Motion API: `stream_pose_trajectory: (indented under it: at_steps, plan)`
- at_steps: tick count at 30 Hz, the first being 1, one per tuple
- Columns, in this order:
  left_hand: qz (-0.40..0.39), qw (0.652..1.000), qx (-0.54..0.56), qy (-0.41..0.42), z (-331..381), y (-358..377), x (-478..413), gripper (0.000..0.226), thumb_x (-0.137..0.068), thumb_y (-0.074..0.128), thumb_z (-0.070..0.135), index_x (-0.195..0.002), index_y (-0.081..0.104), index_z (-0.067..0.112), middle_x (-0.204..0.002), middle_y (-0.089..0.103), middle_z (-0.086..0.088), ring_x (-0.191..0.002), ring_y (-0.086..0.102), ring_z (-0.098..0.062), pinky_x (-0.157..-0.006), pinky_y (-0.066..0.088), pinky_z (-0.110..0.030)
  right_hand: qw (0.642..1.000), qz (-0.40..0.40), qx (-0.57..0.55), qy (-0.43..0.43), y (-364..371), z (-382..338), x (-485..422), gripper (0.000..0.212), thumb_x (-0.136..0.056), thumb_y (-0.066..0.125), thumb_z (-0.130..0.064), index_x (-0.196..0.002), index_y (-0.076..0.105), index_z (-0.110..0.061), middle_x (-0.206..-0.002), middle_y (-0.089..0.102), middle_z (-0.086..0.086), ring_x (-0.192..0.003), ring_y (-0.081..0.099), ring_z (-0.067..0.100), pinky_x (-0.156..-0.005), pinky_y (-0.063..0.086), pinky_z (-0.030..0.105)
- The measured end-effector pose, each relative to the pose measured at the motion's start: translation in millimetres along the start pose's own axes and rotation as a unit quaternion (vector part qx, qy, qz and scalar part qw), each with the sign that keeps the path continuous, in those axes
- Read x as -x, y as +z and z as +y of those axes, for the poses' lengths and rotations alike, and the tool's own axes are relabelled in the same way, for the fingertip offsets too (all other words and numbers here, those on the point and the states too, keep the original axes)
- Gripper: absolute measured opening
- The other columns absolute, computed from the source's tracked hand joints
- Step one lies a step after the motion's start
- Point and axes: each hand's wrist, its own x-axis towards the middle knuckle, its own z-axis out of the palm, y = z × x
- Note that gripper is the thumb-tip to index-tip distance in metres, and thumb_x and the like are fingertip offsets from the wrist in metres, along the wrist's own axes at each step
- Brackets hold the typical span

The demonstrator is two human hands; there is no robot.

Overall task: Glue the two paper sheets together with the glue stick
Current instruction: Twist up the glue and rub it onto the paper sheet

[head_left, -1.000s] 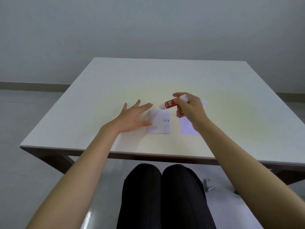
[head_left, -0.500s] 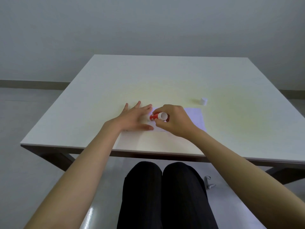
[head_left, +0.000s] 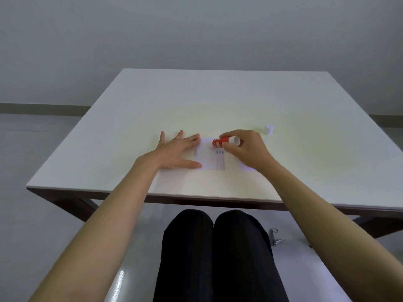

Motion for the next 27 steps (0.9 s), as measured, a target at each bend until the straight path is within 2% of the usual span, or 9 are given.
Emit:
stream_pose_trajectory:
  at_steps: [2, 7, 10, 12, 16, 19, 22, 25, 27]
  plan:
    - [-0.004, 1.0, 0.003, -0.003, 1, -1, 0, 0.086, -0.08, 0.057, 0.059, -0.149, 0.012, 0.033, -0.157, 0.003, 0.023, -0.147, -0.011, -0.015, -0.11, -0.022, -0.057, 1.0, 0.015, -0.007, 0.014, -4, 1, -2, 0.022, -0.082, 0.065, -0.018, -0.102, 0.072, -0.012, -0.072, 0.065, -0.013, -0.064, 0.052, -0.002, -0.062, 0.037, 0.009]
    - [-0.004, 1.0, 0.001, -0.003, 1, 0, 0, 0.088, -0.079, 0.057, 0.06, -0.149, 0.01, 0.033, -0.156, 0.002, 0.024, -0.146, -0.012, -0.014, -0.11, -0.021, -0.056, 0.994, -0.108, -0.02, -0.026, -7, 5, 18, 0.017, -0.077, 0.064, -0.025, -0.09, 0.074, -0.023, -0.063, 0.057, 0.025, -0.053, 0.041, 0.017, -0.056, 0.033, 0.028]
    - [-0.003, 1.0, 0.004, -0.001, 0, 0, -1, 0.087, -0.08, 0.057, 0.059, -0.149, 0.012, 0.033, -0.157, 0.002, 0.024, -0.147, -0.011, -0.015, -0.111, -0.019, -0.057, 0.999, -0.04, -0.034, 0.005, -14, 10, 15, 0.014, -0.08, 0.065, -0.024, -0.091, 0.074, -0.022, -0.039, 0.036, -0.008, -0.041, 0.032, 0.005, -0.046, 0.029, 0.02]
    - [-0.003, 1.0, 0.007, 0.0, 0, 0, -1, 0.087, -0.08, 0.058, 0.058, -0.149, 0.012, 0.032, -0.157, 0.003, 0.024, -0.147, -0.011, -0.015, -0.111, -0.018, -0.057, 0.999, 0.003, -0.031, 0.022, -16, 12, 14, 0.016, -0.08, 0.066, -0.025, -0.093, 0.073, -0.02, -0.033, 0.037, -0.014, -0.037, 0.035, 0.004, -0.04, 0.025, 0.01]
    - [-0.006, 1.0, 0.014, -0.001, -1, 1, -1, 0.088, -0.079, 0.059, 0.058, -0.149, 0.013, 0.033, -0.156, 0.003, 0.024, -0.146, -0.011, -0.015, -0.111, -0.02, -0.056, 0.997, -0.062, -0.038, -0.006, -21, 10, 21, 0.016, -0.07, 0.065, -0.034, -0.078, 0.075, -0.024, -0.042, 0.038, -0.009, -0.042, 0.031, 0.005, -0.044, 0.025, 0.012]
    - [-0.008, 1.0, 0.012, 0.0, -2, 1, -2, 0.088, -0.079, 0.058, 0.059, -0.149, 0.012, 0.033, -0.156, 0.002, 0.025, -0.146, -0.012, -0.014, -0.111, -0.02, -0.056, 0.995, -0.078, -0.063, 0.016, -30, 15, 20, 0.013, -0.072, 0.062, -0.028, -0.074, 0.075, -0.025, -0.058, 0.052, 0.011, -0.057, 0.043, 0.017, -0.057, 0.035, 0.028]
    - [-0.01, 1.0, 0.011, -0.001, -2, 0, -2, 0.086, -0.08, 0.058, 0.058, -0.149, 0.012, 0.033, -0.156, 0.001, 0.024, -0.146, -0.012, -0.014, -0.111, -0.019, -0.057, 0.998, 0.007, -0.042, 0.041, -31, 20, 16, 0.011, -0.077, 0.064, -0.021, -0.081, 0.074, -0.024, -0.051, 0.055, -0.014, -0.049, 0.046, 0.0, -0.054, 0.037, 0.013]
    - [-0.013, 1.0, 0.009, -0.003, -1, 0, -2, 0.087, -0.08, 0.058, 0.058, -0.149, 0.011, 0.033, -0.156, 0.001, 0.024, -0.146, -0.012, -0.015, -0.111, -0.019, -0.056, 0.997, 0.053, -0.037, 0.037, -24, 14, 15, 0.019, -0.076, 0.065, -0.029, -0.089, 0.075, -0.019, -0.063, 0.065, -0.007, -0.052, 0.048, -0.002, -0.049, 0.033, 0.005]
    - [-0.014, 1.0, 0.004, -0.003, -1, 0, -2, 0.088, -0.08, 0.057, 0.059, -0.149, 0.01, 0.033, -0.157, 0.0, 0.024, -0.146, -0.013, -0.015, -0.111, -0.019, -0.056, 0.997, 0.019, -0.07, 0.016, -16, 5, 18, 0.02, -0.069, 0.066, -0.038, -0.082, 0.075, -0.025, -0.05, 0.052, -0.008, -0.046, 0.04, 0.003, -0.044, 0.028, 0.008]
